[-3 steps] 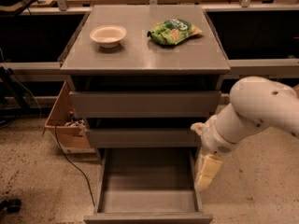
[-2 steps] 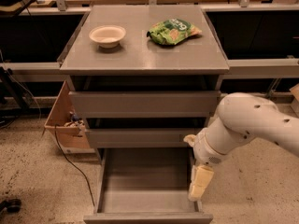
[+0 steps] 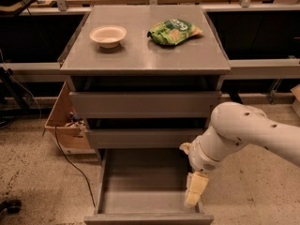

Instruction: Close bottom drawer

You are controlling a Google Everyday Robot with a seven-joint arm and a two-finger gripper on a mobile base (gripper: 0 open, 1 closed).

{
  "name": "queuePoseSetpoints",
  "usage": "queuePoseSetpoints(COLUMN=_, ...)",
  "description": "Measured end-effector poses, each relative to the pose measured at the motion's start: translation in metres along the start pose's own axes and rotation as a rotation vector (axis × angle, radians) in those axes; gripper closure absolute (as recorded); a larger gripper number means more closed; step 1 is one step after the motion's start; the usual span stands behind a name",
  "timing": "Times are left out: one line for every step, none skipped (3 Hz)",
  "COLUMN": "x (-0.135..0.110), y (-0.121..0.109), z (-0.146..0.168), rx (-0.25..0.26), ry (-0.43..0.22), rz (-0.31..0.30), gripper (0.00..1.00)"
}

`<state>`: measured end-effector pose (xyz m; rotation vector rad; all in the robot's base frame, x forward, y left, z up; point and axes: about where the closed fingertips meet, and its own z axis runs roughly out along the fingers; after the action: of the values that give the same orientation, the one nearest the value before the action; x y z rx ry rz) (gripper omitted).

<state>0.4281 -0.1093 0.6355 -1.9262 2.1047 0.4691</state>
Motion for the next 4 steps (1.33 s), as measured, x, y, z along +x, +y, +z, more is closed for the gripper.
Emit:
queuePoseSetpoints(x=0.005, y=-0.001, z=0.013, rx=0.002, ry=-0.021, rz=0.006, gripper=0.00)
queuePoseSetpoints(x=0.018, y=-0.005, z=0.057, rx=-0.004, ry=-0.057, rz=-0.018, gripper=0.00)
queuePoseSetpoints(x=0.027, y=-0.010, z=0.088, rx=-0.009, ry=-0.087, rz=-0.041, gripper=0.00)
queuePoseSetpoints(x=0.032, y=-0.016, z=0.124, rx=-0.007, ry=-0.143, rz=-0.069, gripper=0.00)
